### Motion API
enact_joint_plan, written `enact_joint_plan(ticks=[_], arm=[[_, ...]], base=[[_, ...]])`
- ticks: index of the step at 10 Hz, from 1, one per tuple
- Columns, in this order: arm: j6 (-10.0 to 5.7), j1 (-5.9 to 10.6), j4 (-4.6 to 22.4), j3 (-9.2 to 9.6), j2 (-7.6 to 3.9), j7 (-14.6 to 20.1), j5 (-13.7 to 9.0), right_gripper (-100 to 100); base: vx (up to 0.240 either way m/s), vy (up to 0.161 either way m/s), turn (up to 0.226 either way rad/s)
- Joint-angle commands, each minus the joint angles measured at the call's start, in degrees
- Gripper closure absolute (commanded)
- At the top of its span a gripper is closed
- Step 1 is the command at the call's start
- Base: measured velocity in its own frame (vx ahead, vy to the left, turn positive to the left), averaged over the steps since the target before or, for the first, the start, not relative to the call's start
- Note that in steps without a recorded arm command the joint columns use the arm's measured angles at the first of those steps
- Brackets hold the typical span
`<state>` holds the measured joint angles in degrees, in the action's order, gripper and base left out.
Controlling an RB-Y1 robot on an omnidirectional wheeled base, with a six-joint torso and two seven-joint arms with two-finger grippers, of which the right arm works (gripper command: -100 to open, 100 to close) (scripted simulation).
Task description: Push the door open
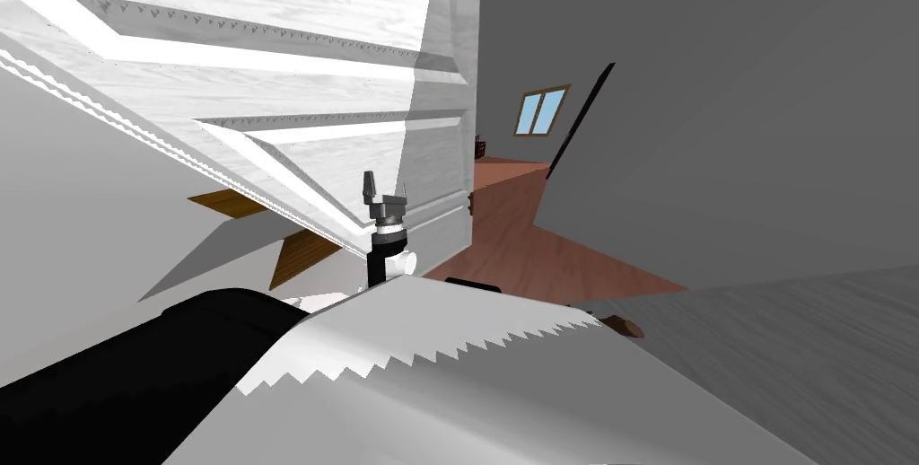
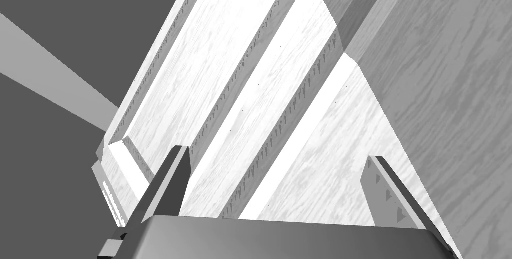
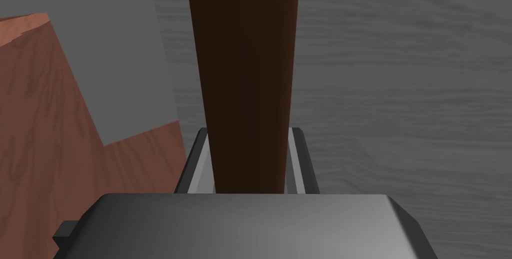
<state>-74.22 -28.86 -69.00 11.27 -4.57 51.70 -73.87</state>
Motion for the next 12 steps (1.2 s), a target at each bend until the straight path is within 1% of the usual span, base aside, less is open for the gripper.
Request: enact_joint_plan(ticks=[1,5,6,7,10,12], arm=[[-1.14,-0.44,0.3,-1.52,-0.24,0.1,-1.5,100],[-3.19,-1.4,0.1,-4.39,0.17,0.0,-5.3,100],[-3.19,-1.4,0.1,-4.39,0.17,0.0,-5.3,100],[-3.91,-1.75,0.1,-5.4,0.38,0.0,-6.7,100],[-4.94,-2.23,0.0,-6.85,0.77,0.0,-8.6,100],[-5.51,-2.5,-0.1,-7.64,1.04,-0.1,-9.6,100]], base=[[0.188,-0.163,-0.068],[0.187,-0.193,-0.056],[0.115,-0.135,-0.033],[0.12,-0.146,-0.048],[0.187,-0.139,-0.06],[0.158,-0.197,-0.041]])
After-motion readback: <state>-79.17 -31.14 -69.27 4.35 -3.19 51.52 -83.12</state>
